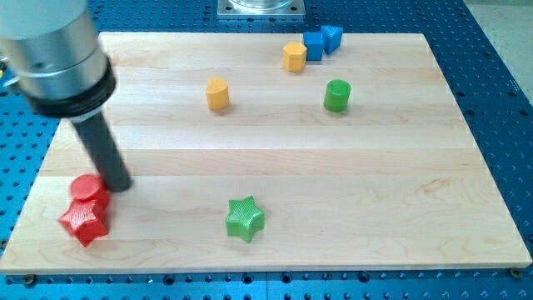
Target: Keep the blue blocks at the top left corner of the board
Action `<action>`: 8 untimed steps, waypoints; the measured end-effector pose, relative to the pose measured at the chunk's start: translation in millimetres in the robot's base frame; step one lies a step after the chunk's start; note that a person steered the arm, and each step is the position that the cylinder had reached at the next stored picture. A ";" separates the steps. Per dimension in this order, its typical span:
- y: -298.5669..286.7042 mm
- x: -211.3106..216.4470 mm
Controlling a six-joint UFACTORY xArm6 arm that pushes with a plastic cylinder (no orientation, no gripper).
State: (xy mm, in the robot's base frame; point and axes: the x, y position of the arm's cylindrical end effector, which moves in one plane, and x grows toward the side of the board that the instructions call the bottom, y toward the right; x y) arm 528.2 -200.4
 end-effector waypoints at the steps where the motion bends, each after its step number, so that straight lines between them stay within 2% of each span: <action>1: -6.3 18.4; 2: 12.4 -18.1; 3: 27.3 -37.0; 5: 48.2 -53.9; 8: 354.8 -238.7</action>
State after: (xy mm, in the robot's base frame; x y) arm 289.4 154.3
